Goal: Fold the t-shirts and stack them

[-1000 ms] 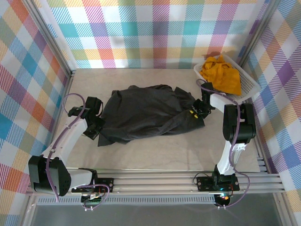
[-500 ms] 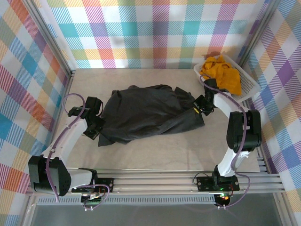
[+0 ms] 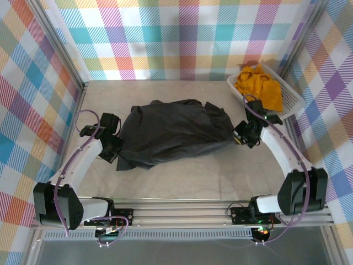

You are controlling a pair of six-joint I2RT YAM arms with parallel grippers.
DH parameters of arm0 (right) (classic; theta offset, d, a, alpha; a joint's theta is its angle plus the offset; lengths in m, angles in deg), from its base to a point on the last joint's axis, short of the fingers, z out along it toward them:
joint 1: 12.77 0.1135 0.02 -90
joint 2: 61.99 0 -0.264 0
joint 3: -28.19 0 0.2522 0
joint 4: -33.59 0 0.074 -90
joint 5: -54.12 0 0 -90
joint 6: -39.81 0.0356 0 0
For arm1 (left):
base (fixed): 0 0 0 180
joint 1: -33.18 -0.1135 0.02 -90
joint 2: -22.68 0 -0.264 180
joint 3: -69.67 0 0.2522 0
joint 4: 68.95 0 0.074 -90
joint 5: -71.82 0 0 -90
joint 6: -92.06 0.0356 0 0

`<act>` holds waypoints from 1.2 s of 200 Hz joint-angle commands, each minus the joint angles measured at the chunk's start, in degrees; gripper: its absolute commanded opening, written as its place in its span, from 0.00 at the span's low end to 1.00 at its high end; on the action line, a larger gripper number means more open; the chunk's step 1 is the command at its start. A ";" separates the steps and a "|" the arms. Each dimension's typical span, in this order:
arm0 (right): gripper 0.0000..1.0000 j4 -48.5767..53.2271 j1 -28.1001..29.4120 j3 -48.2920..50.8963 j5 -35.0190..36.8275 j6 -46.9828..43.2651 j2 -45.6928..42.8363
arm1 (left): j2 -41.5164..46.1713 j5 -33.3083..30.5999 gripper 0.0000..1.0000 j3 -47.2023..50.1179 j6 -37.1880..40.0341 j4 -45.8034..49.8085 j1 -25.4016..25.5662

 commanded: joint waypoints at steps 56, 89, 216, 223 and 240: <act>0.00 -2.17 -3.28 11.01 2.91 -0.54 6.96 | -0.88 4.31 0.01 1.83 0.93 0.76 -0.64; 0.00 -5.01 -6.44 9.25 4.49 -2.17 10.90 | -2.50 8.45 0.01 4.40 0.97 0.61 0.21; 0.00 -6.86 -14.09 0.70 6.47 -10.09 18.83 | -1.72 6.70 0.63 0.99 10.48 4.02 -2.32; 0.00 -7.02 -14.09 0.82 6.09 -10.27 18.83 | -1.61 7.81 0.63 1.82 10.75 2.62 -3.63; 0.00 -7.03 -14.09 0.83 5.85 -10.70 18.92 | -0.65 11.08 0.63 3.67 10.47 -2.61 -4.29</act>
